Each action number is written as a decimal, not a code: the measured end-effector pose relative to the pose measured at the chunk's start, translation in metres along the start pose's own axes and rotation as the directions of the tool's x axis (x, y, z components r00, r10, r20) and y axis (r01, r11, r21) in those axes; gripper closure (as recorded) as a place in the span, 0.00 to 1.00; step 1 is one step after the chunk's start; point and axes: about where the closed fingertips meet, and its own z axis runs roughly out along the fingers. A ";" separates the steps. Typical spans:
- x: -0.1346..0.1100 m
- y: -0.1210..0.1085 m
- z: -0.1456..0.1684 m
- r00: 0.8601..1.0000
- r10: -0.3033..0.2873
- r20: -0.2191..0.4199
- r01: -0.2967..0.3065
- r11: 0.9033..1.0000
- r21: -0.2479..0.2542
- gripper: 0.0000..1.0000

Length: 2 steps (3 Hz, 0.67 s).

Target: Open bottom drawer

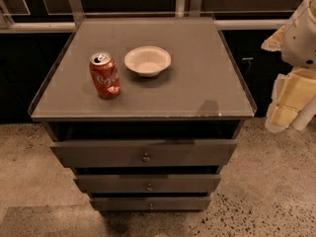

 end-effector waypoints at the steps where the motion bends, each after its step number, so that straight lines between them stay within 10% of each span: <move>1: 0.000 0.000 0.000 1.000 0.000 0.000 0.000 1.000 0.000 0.00; 2: -0.001 0.006 0.005 0.996 -0.072 0.047 0.073 0.997 -0.026 0.00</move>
Offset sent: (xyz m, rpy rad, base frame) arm -0.0349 0.0125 -0.0391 0.1813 0.0533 0.5550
